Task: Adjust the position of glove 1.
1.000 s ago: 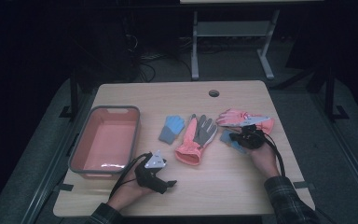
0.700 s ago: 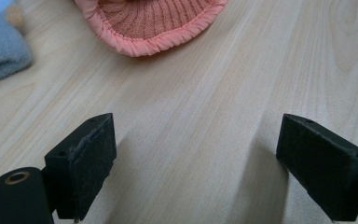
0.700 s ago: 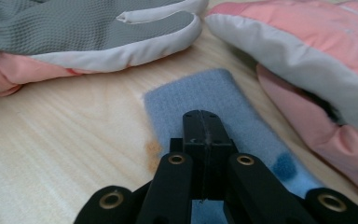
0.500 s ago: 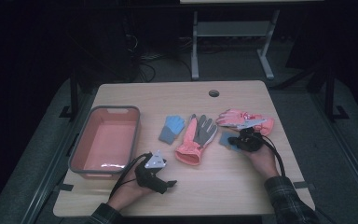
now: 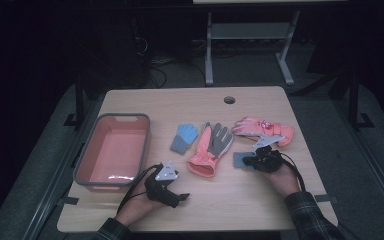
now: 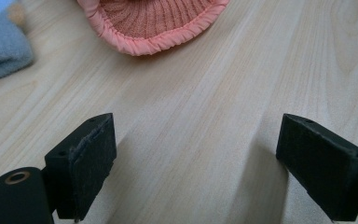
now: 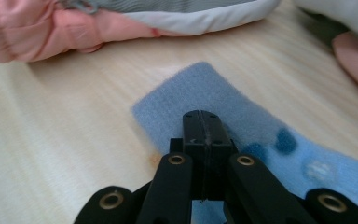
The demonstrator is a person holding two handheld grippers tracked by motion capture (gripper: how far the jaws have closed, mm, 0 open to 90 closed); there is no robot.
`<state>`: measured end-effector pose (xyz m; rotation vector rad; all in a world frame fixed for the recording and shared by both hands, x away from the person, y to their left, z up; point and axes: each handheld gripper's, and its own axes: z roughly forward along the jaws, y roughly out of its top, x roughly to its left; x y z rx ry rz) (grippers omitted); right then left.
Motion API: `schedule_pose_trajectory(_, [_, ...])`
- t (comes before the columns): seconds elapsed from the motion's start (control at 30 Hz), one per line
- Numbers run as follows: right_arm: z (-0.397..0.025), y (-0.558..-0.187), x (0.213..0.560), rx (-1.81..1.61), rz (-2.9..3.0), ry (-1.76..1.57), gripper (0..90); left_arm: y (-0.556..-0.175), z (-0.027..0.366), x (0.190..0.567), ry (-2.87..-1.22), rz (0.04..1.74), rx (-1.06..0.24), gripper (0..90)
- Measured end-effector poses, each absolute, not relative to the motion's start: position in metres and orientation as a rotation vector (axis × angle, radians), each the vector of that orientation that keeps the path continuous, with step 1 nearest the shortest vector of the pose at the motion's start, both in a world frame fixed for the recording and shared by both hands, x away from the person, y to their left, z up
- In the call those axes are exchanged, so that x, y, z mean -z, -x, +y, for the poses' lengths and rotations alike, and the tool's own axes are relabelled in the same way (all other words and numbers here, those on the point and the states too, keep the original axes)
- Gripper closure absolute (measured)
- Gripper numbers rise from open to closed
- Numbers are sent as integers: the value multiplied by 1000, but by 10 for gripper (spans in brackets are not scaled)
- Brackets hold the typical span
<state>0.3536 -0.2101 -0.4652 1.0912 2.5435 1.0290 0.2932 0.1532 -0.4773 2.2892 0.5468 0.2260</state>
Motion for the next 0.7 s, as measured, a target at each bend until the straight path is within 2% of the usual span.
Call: schedule_pose_trajectory(0.7, [-182, -291, 463, -1082, 2734, -916, 899, -293, 153, 478, -2284, 554, -230, 113])
